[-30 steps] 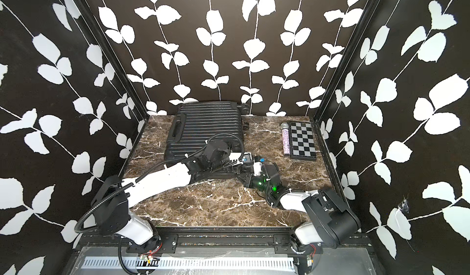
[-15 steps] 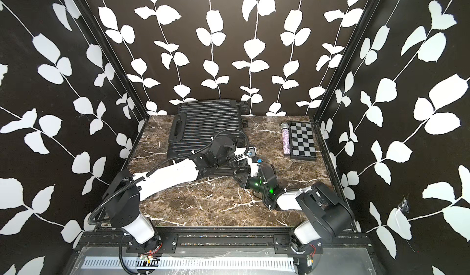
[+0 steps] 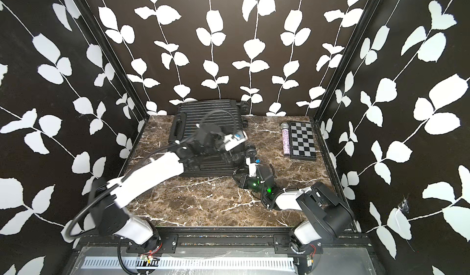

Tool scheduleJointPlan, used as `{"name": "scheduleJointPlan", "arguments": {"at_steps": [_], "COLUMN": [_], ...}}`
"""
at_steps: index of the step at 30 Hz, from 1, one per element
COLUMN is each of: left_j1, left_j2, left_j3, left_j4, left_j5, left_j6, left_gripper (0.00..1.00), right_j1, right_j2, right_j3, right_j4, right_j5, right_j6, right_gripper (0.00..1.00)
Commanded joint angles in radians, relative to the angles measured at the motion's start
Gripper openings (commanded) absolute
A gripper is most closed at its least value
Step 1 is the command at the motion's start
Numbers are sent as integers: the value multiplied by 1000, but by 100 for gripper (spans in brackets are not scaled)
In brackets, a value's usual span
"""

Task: Close the suitcase zippers
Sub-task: Zip the zipper on the suitcase.

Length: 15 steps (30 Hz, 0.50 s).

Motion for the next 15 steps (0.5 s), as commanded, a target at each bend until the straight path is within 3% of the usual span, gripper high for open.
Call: {"name": "scheduleJointPlan", "arguments": {"at_steps": [1,5,10,15], "left_j1": [156,304,560,736], "left_j2": [-74,-77,-64,74], "left_j3": [86,135,157,267], "left_j4": [-136,-254,-336,-484], "left_j5": [29,-57,-21,63], "left_j6": [-270,-404,-626,-669], "left_gripper": [99,99,99,93], "right_j1": [8,8,8,8], "right_j2": [-10,-6,6,3], "right_j3": [17,25,28,29], "right_j4": [-92,-101,-100,-100], "right_j5": [28,26,21,21], "right_j6": [-27,-27,-19,-17], "right_gripper": [0,0,0,0]}}
